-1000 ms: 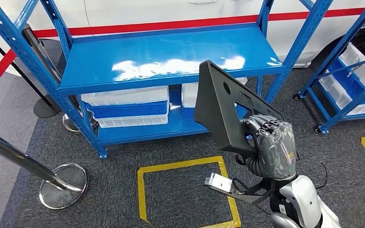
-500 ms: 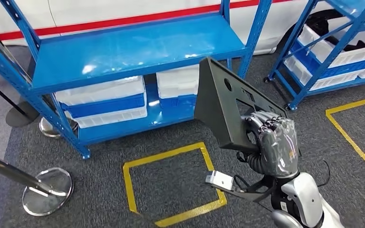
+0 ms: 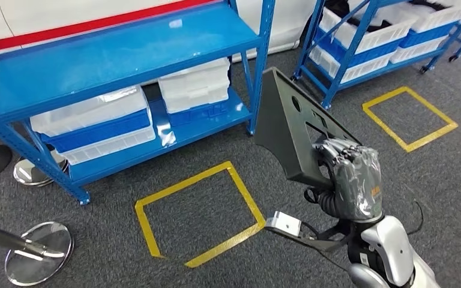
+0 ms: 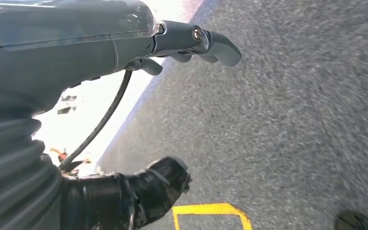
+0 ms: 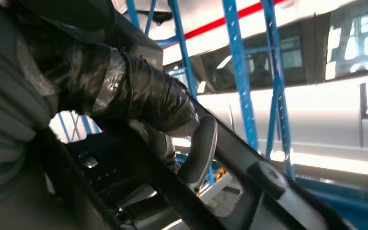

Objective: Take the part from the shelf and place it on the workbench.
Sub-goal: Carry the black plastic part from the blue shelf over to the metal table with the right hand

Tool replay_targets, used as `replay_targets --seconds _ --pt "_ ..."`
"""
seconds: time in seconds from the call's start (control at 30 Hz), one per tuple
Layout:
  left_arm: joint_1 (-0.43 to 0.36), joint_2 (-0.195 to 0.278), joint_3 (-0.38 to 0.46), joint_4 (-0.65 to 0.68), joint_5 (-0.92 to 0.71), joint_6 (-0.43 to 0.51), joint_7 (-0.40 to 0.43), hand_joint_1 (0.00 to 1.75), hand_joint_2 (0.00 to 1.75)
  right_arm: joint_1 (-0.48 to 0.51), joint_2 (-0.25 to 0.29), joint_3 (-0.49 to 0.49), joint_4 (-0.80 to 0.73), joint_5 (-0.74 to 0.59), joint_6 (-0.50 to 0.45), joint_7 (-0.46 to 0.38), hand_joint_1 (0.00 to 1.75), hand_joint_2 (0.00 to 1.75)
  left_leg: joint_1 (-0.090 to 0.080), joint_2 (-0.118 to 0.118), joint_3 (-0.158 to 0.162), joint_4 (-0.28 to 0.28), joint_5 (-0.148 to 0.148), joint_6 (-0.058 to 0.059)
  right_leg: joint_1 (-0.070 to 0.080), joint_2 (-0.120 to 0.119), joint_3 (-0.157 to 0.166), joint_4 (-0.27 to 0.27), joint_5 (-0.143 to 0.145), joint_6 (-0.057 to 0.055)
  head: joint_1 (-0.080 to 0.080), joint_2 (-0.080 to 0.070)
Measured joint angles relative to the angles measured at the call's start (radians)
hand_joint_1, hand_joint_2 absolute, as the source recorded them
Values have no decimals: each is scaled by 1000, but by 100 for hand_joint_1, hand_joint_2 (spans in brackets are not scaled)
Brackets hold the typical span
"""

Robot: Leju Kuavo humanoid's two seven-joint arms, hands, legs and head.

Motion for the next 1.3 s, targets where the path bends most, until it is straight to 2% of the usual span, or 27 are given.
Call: replay_targets --seconds 0.07,0.13,0.2,0.23,0.27,0.3,0.37,0.4,0.47,0.53,0.57,0.6,0.7,0.73,0.77,0.8,0.83,0.87,0.9,0.97,1.03,1.07,1.13,1.2,1.23,1.27,1.3 --pt "-1 1 0 0 0 0 0 0 175 0 -2 -2 -1 -2 2 -1 175 175 3 -8 -4 7 -7 -14 -2 14 -14 -4 18 -22 3 0" --pt "1 1 0 0 0 0 1 0 175 1 -3 -3 -2 -3 4 -1 175 175 7 -55 -26 68 -82 -23 -5 27 -37 -9 45 -43 2 0" --pt "2 1 1 0 0 0 1 0 175 1 -3 -3 -2 -4 5 -1 175 175 9 -95 -55 191 -184 -25 -1 44 -67 -7 71 -52 2 0" --pt "2 2 1 0 0 0 1 0 175 2 -3 -3 -2 -4 5 -1 175 175 8 -101 -62 249 -210 -24 2 55 -84 -5 85 -53 2 0" --pt "2 2 1 0 0 0 1 0 175 2 -2 -3 -2 -4 5 -1 175 175 8 -103 -58 284 -212 -23 4 66 -101 -3 98 -53 2 0" --pt "2 3 2 0 0 0 1 0 175 3 -3 -3 -2 -4 5 -1 175 175 8 -105 -34 281 -193 -20 6 78 -120 0 111 -51 2 0" --pt "0 2 2 0 -1 0 1 0 175 3 -3 -4 -2 -4 6 -1 175 175 8 -126 60 177 -148 -8 8 100 -151 5 136 -47 2 0" --pt "-1 3 2 0 -1 0 1 0 175 3 -3 -5 -3 -4 6 -1 175 175 7 -145 120 92 -144 -1 9 110 -164 7 148 -43 2 0" --pt "-2 3 2 0 -3 0 0 0 175 4 -3 -9 -6 -5 8 -2 175 175 2 -174 190 -20 -156 6 7 125 -177 3 173 -31 3 0" --pt "-2 3 3 0 -4 0 -1 0 175 6 -4 -11 -7 -5 11 -2 175 175 -3 -165 189 -46 -145 10 2 142 -185 -10 199 -17 2 0" --pt "-2 2 3 0 -3 0 -3 0 175 10 -5 -12 -7 -5 13 -3 175 175 -3 -154 183 -52 -133 14 0 139 -192 -11 199 -12 1 0" --pt "-2 2 4 0 -1 1 -9 0 175 14 -7 -14 -7 -6 14 -3 175 175 -1 -142 175 -57 -121 22 -1 126 -202 2 179 -7 2 0" --pt "4 2 13 0 9 6 -44 0 175 22 -11 -24 -7 -7 15 -2 175 175 1 -102 144 -62 -91 36 -7 66 -246 147 40 7 4 0" --pt "6 2 17 0 11 7 -54 0 175 25 -11 -27 -7 -7 17 -2 175 175 1 -89 132 -61 -83 35 -11 58 -258 210 14 14 4 0" --pt "6 3 20 0 11 8 -60 0 175 28 -11 -29 -7 -7 18 -2 175 175 1 -75 120 -58 -76 33 -15 54 -260 255 15 20 4 0" --pt "6 3 21 0 11 8 -63 0 175 30 -12 -30 -7 -7 21 -2 175 175 2 -62 108 -55 -70 30 -19 51 -249 272 33 26 4 0" --pt "6 3 22 0 12 8 -65 0 175 32 -12 -32 -7 -7 23 -2 175 175 3 -50 96 -49 -65 26 -23 44 -217 250 58 31 4 0" --pt "5 3 22 0 13 7 -66 0 175 33 -12 -33 -8 -7 25 -2 175 175 5 -39 86 -41 -62 22 -25 30 -168 195 74 35 4 0" --pt "4 3 22 0 13 7 -66 0 175 32 -12 -36 -9 -7 28 -3 175 175 5 -30 77 -32 -62 16 -21 8 -113 126 70 35 5 0" --pt "3 2 22 0 15 6 -67 0 175 31 -12 -42 -12 -7 32 -3 175 175 2 -13 70 -17 -62 4 -12 -20 -48 31 41 21 4 0" --pt "2 2 22 0 16 6 -67 0 175 33 -13 -46 -14 -7 33 -3 175 175 1 7 70 -12 -61 -9 -5 -10 -49 15 30 -5 3 0" --pt "1 2 22 0 17 6 -67 0 175 35 -14 -48 -15 -7 33 -4 175 175 2 4 69 -7 -65 -17 -6 -2 -52 13 34 -15 3 0" --pt "1 2 22 0 18 6 -67 0 175 35 -14 -49 -17 -7 33 -4 175 175 7 -40 49 40 -105 -28 -8 16 -62 9 47 -36 3 0" --pt "3 3 22 0 17 6 -67 0 175 34 -14 -50 -18 -7 33 -4 175 175 9 -91 -1 162 -184 -32 -4 34 -76 9 58 -51 2 0" --pt "5 3 23 0 17 6 -67 0 175 35 -13 -50 -18 -7 33 -4 175 175 8 -100 -26 227 -215 -32 -1 46 -83 9 64 -54 2 0" --pt "6 4 23 0 17 6 -67 0 175 36 -13 -50 -18 -7 34 -5 175 175 8 -102 -40 268 -227 -30 3 58 -89 10 68 -56 2 0" --pt "7 4 23 0 17 6 -67 0 175 37 -13 -50 -18 -7 34 -5 175 175 7 -103 -37 274 -219 -26 6 70 -94 11 72 -56 2 0"
